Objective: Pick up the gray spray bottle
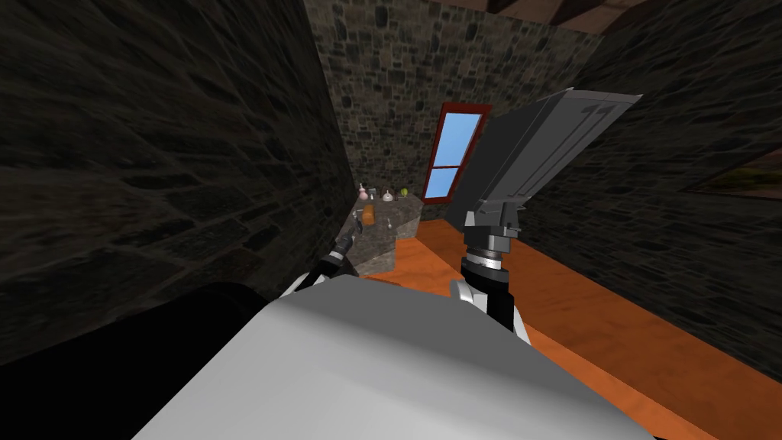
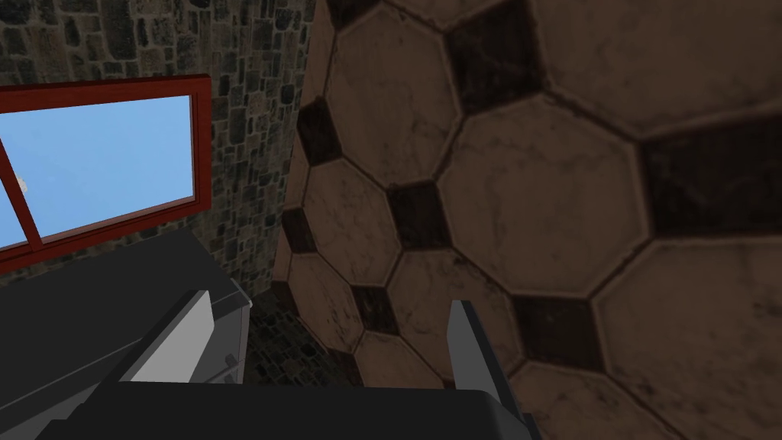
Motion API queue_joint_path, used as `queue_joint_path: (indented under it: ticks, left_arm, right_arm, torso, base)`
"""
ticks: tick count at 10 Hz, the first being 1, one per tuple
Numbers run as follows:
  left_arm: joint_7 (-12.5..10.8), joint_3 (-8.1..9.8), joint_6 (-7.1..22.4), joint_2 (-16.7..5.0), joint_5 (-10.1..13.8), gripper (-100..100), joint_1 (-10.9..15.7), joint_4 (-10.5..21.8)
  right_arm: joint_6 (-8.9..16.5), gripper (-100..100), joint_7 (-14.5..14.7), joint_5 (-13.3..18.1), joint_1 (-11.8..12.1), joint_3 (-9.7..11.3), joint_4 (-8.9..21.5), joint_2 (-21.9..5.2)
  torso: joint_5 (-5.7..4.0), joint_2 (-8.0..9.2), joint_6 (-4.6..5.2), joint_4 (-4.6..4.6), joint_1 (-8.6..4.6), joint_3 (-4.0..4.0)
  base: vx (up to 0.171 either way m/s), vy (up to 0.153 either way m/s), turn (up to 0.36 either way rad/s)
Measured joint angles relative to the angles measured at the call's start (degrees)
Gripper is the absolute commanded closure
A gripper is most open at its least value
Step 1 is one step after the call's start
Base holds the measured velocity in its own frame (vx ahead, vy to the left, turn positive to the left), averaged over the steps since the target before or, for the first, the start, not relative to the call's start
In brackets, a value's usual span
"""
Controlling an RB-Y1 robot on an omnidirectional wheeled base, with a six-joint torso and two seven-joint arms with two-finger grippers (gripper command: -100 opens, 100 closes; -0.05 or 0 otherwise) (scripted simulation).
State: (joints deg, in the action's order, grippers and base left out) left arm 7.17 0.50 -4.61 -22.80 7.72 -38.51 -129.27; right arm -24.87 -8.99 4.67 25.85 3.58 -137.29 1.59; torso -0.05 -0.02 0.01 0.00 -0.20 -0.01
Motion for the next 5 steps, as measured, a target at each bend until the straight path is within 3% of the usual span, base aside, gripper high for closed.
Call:
queue_joint_path:
  ticks: [2, 5]
  left_arm:
    - [0.6, 1.29, 3.0, -3.5, -0.3, -100, -1.5, 0.5]
    - [1.9, 2.91, 8.5, -8.9, -1.9, -100, -0.7, 3.9]
  right_arm:
    - [0.0, 0, 0.0, 0.0, 0.0, 0.0, 0.0, 0.0]
    - [0.0, 0, 0.0, 0.0, 0.0, 0.0, 0.0, 0.0]
  torso:
    - [-0.02, -0.12, 0.00, -0.02, -0.05, -0.07]
    - [-0.01, -0.34, 0.00, -0.07, -0.03, -0.19]
  base:
    - [0.054, -0.077, -0.024]
    - [0.093, -0.063, -0.036]
